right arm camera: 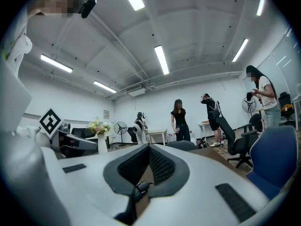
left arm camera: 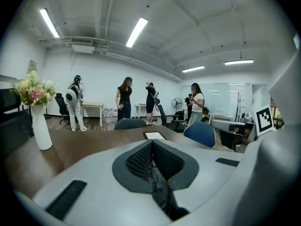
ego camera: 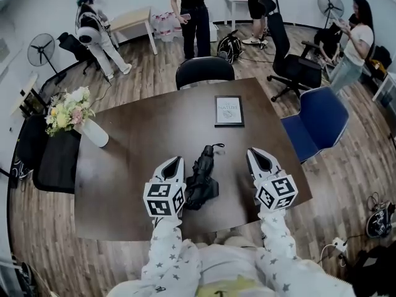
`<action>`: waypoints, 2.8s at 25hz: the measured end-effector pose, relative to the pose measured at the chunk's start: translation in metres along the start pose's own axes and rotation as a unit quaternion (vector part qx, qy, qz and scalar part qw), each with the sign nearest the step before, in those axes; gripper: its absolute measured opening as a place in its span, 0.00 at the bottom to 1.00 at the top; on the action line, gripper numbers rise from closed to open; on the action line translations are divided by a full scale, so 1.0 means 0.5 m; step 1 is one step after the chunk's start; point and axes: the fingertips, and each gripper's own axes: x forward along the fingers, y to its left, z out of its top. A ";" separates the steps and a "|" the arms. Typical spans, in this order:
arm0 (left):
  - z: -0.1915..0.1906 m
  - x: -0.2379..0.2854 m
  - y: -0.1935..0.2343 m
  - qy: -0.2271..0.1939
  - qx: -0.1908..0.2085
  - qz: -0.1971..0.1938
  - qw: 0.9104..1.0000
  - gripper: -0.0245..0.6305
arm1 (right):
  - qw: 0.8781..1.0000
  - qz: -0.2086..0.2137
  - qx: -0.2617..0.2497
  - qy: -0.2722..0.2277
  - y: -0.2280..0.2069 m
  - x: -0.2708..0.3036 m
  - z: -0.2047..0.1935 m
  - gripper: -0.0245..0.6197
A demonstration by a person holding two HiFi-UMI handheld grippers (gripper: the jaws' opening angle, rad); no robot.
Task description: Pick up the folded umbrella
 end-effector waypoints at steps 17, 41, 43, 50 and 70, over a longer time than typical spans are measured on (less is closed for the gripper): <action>-0.178 0.146 -0.002 0.240 -0.010 -0.031 0.970 0.28 | 0.999 0.019 0.017 0.041 -0.046 0.079 -0.057 0.07; -0.387 0.238 -0.061 0.422 0.014 -0.088 0.902 0.53 | 0.994 -0.006 0.075 0.078 -0.068 0.083 -0.174 0.07; -0.393 0.237 -0.062 0.428 0.017 -0.085 0.900 0.52 | 0.994 -0.007 0.075 0.079 -0.071 0.081 -0.175 0.07; -0.394 0.238 -0.063 0.418 -0.013 -0.071 0.906 0.44 | 0.994 -0.006 0.076 0.077 -0.074 0.082 -0.176 0.07; -0.318 0.212 -0.044 0.318 -0.049 -0.058 0.945 0.41 | 0.996 -0.015 0.062 0.065 -0.082 0.067 -0.126 0.07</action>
